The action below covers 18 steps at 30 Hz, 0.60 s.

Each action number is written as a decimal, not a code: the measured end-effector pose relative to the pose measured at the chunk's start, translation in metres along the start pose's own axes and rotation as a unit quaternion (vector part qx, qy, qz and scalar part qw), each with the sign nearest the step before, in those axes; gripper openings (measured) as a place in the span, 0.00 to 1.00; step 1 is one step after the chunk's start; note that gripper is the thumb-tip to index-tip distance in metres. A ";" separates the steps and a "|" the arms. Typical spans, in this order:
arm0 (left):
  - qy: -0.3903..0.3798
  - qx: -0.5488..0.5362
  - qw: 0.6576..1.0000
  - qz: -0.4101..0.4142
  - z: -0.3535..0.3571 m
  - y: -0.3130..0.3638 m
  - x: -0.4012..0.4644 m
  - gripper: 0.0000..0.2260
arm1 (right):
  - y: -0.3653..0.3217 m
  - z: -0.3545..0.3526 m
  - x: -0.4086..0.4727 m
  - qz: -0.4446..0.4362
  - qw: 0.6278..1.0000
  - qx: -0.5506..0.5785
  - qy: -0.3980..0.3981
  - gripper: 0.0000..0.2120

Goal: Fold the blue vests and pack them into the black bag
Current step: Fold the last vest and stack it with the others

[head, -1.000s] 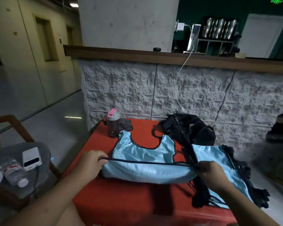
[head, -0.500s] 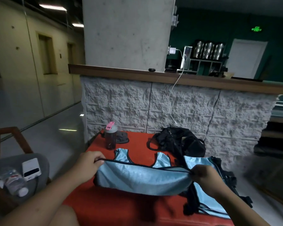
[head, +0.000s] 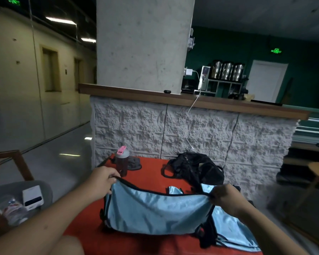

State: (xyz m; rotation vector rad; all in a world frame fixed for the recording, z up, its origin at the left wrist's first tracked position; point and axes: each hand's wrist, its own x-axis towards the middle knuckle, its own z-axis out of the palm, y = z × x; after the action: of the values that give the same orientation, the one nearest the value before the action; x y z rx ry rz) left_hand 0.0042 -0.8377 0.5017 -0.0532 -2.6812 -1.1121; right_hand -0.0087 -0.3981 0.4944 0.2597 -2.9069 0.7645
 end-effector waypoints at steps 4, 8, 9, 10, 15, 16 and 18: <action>-0.011 -0.078 0.996 -0.048 0.008 -0.007 0.000 0.14 | -0.001 0.007 -0.002 0.013 0.995 0.098 0.008 0.14; -0.038 -0.140 0.985 -0.093 0.028 -0.030 -0.002 0.14 | 0.009 0.026 -0.002 0.061 0.980 0.190 -0.029 0.08; -0.046 -0.155 0.982 -0.101 0.034 -0.036 -0.002 0.15 | 0.014 0.033 -0.001 0.072 0.975 0.207 -0.042 0.07; -0.050 -0.168 0.979 -0.106 0.039 -0.043 -0.002 0.15 | 0.018 0.040 0.001 0.081 0.971 0.219 -0.050 0.07; -0.057 -0.176 0.977 -0.107 0.062 -0.076 0.009 0.20 | 0.036 0.076 0.022 0.111 0.961 0.252 -0.025 0.11; -0.049 -0.175 0.976 -0.121 0.067 -0.083 0.014 0.22 | 0.038 0.083 0.028 0.119 0.959 0.256 -0.012 0.10; -0.024 -0.159 0.978 -0.130 0.081 -0.098 0.028 0.22 | 0.042 0.096 0.043 0.139 0.951 0.274 0.014 0.08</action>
State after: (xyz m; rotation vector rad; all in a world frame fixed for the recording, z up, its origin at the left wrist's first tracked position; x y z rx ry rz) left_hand -0.0515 -0.8521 0.3856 0.2242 -2.5757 -1.6304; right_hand -0.0659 -0.4152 0.3984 -0.1190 -2.6682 1.6018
